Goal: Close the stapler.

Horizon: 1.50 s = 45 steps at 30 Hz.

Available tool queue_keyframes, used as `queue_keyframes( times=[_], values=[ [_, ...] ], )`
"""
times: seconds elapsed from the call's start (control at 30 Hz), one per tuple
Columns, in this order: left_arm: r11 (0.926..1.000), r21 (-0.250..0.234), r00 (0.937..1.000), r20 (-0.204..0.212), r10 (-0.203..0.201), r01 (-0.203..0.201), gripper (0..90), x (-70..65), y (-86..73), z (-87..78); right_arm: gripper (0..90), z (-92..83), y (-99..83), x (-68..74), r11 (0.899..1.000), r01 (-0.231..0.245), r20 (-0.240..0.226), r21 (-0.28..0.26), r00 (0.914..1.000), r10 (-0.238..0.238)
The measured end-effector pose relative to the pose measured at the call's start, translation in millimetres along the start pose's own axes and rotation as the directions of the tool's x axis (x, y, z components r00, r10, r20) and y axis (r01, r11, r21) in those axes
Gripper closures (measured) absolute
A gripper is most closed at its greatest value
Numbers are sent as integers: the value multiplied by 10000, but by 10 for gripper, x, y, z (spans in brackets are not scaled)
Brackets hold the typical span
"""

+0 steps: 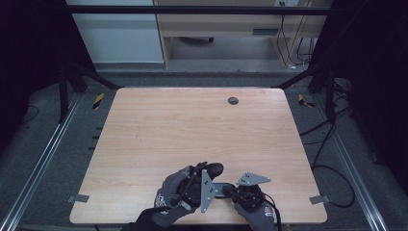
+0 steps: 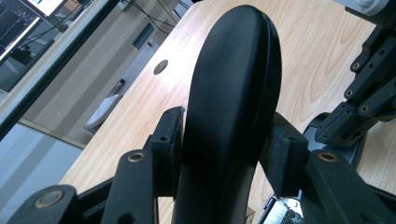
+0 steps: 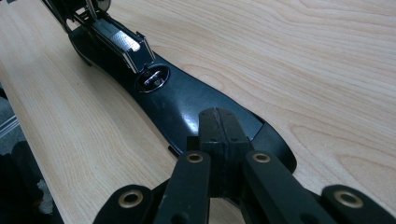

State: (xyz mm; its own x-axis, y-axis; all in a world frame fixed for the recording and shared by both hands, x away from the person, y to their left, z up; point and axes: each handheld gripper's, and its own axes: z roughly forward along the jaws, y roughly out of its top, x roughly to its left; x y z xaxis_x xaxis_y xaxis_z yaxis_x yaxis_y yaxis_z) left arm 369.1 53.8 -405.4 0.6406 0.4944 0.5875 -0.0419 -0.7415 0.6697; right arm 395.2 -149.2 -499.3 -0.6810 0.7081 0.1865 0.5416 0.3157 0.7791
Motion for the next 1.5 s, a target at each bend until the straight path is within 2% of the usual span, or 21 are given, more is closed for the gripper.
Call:
queue_keyframes(
  times=[0.5, 0.83, 1.5],
  values=[
    [9986, 135, 9987, 53, 508, -508, 525, -128, 6, 110, 900, -15, -4, -7, 10000, -3, 82, 9, 10000, 3],
    [9949, 324, 9954, 118, 948, -951, 520, -204, 2, 170, 900, -28, -8, -15, 10000, -57, 193, 50, 9998, 56],
    [9915, 390, 9921, 238, 1231, -1240, 507, -333, -31, 269, 900, -40, -13, -29, 10000, -49, 301, 16, 9995, 48]
  ],
)
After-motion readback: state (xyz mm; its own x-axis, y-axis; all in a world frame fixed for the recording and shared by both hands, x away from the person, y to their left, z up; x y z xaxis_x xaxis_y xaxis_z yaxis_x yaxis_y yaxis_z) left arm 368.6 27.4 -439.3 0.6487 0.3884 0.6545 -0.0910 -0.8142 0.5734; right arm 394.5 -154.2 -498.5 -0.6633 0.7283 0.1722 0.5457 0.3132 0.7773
